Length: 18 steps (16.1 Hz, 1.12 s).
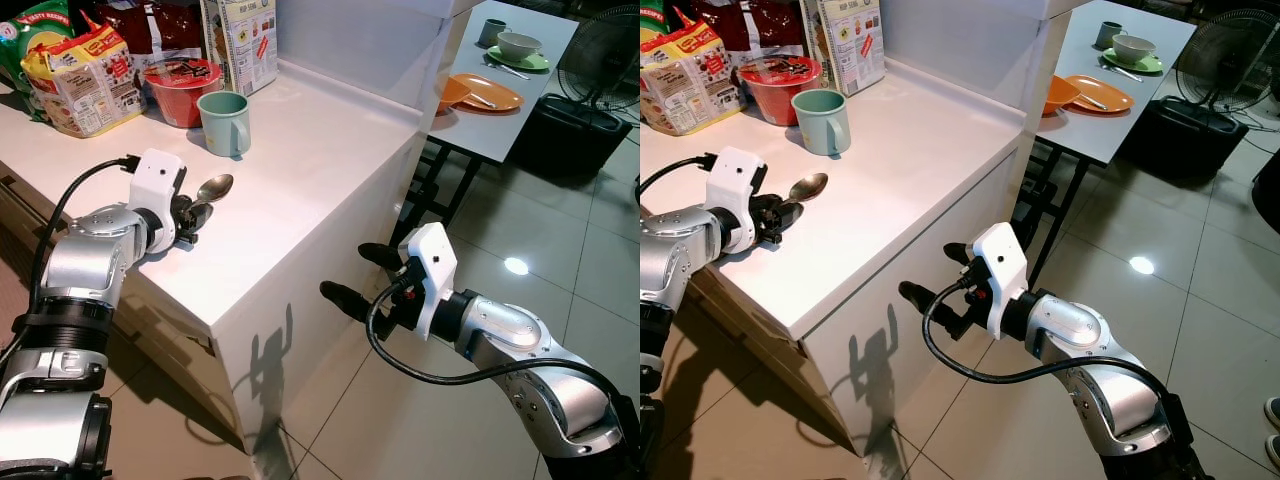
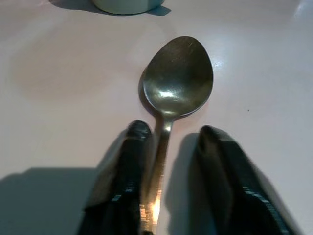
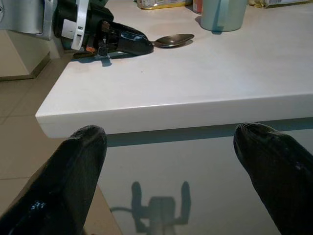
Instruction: Setting the table
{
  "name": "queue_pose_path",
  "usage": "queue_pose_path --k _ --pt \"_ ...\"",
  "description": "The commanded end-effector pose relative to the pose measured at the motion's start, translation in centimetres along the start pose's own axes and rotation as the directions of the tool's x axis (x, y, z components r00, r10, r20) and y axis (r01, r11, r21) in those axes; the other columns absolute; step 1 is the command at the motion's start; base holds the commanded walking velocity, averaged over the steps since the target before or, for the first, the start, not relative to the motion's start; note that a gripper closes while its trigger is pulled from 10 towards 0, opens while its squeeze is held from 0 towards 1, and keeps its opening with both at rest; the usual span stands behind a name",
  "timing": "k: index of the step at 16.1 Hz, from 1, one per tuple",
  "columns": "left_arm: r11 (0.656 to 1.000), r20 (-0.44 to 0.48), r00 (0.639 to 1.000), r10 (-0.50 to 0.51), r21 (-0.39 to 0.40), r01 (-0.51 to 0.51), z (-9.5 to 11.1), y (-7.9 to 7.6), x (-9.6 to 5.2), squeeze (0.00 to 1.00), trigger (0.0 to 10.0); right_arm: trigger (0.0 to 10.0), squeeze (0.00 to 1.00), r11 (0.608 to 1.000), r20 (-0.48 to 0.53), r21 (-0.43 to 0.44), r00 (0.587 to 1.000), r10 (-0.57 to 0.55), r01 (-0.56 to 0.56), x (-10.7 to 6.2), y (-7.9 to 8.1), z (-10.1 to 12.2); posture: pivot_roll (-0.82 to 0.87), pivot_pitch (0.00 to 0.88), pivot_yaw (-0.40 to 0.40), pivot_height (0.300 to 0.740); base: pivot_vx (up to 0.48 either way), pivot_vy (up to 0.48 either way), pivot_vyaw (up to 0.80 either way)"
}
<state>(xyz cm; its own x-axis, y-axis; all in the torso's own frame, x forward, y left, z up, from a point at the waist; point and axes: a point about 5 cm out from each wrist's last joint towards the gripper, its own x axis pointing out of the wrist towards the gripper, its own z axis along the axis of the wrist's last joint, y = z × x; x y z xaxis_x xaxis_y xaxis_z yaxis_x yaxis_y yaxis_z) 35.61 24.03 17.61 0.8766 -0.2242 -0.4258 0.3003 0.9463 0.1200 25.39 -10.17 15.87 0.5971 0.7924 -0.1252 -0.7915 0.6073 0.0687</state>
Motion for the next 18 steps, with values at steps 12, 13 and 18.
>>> queue_pose_path --k 12,13,18 --pt "0.998 0.046 0.999 -0.018 -0.067 0.021 0.1 -0.6 -0.7 0.0 0.0 10.0 0.0 1.0 0.002 -0.023 1.0 -0.008 0.008 -0.1 -0.3 0.1 0.09 0.0 -0.057 0.74 0.0 0.0 0.0" --pt "0.997 0.048 0.999 -0.016 -0.07 0.02 0.1 -0.7 -0.7 0.0 0.0 10.0 0.0 1.0 0.002 -0.024 1.0 -0.008 0.008 -0.1 -0.3 0.1 0.09 0.0 -0.058 0.74 0.0 0.0 0.0" --pt "0.998 0.191 0.982 -0.011 -0.062 0.024 2.4 -1.3 -4.4 0.0 0.0 10.0 0.0 0.999 0.052 -0.024 0.998 -0.036 0.037 -0.2 -0.3 1.2 0.08 0.0 -0.047 0.74 0.0 0.0 0.0"
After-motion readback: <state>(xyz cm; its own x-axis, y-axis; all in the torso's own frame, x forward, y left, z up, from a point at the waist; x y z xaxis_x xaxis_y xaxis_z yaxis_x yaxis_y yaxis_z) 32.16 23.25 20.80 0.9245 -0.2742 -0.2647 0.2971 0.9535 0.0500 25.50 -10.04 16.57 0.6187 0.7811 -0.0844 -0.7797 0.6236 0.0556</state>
